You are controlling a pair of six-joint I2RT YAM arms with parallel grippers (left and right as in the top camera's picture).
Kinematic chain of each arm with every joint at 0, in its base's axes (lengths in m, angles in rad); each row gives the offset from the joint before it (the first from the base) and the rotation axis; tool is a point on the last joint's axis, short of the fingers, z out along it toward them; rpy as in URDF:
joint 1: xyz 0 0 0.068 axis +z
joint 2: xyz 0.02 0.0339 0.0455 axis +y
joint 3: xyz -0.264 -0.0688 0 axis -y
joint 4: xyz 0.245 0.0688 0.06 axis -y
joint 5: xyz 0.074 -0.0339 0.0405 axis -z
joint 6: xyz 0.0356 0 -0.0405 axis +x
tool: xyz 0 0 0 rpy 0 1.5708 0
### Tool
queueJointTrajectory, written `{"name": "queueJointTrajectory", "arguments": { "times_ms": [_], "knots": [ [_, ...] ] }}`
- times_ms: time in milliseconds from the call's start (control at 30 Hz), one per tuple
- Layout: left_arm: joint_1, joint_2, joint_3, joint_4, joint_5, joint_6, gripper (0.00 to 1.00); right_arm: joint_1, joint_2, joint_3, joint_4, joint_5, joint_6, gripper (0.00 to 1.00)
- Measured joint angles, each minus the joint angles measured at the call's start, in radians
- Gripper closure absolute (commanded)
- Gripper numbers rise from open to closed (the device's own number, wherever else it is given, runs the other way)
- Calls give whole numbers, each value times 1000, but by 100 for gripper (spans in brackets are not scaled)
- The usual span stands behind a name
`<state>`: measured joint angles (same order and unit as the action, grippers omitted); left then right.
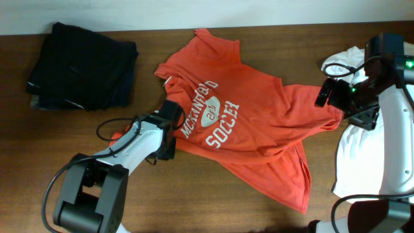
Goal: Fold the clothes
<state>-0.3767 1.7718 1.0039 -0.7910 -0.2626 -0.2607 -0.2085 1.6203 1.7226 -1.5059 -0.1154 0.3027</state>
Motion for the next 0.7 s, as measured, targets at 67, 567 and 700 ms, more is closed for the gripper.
{"name": "queueJointTrajectory", "arguments": {
  "times_ms": [67, 567, 700],
  "knots": [
    [0, 0, 0, -15, -2, 4, 54, 0, 0, 0, 0, 0, 0, 2],
    [-54, 0, 18, 10, -79, 4, 54, 0, 0, 0, 0, 0, 0, 2],
    [-54, 0, 17, 29, -80, 4, 69, 0, 0, 0, 0, 0, 0, 2]
  ]
}}
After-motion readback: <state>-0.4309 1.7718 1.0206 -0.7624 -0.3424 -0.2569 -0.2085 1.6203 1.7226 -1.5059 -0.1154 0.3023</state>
